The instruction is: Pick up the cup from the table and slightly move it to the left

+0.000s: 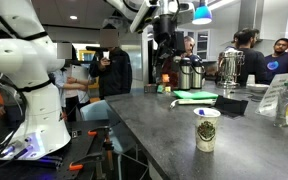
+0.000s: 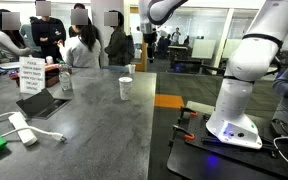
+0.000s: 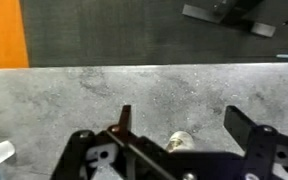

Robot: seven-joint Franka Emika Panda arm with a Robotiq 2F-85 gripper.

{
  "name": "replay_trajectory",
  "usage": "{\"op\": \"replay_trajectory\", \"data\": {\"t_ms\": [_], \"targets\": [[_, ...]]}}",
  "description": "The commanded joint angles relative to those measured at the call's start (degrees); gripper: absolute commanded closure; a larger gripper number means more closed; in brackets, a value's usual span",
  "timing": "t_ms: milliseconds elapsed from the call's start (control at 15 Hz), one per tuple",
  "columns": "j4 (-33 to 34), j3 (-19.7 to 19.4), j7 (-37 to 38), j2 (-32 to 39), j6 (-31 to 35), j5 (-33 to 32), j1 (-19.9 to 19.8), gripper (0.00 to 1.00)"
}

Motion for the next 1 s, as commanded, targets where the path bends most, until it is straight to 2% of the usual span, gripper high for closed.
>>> {"op": "replay_trajectory", "data": {"t_ms": [0, 200, 333, 467, 600, 933], "targets": [[6.1, -1.5, -0.6, 6.5, 1.2, 5.6, 0.8, 0.00], [10.1, -1.8, -5.3, 12.4, 5.5, 12.2, 0.7, 0.00], [12.6, -1.8, -11.6, 16.6, 8.2, 17.8, 0.1, 0.00], [14.9, -1.3, -15.6, 20.0, 8.5, 22.3, -0.8, 0.00], [16.9, -0.8, -20.2, 22.7, 8.2, 25.5, -2.1, 0.00], [20.6, 0.1, -24.2, 27.8, 8.6, 28.6, -4.5, 0.00]]}}
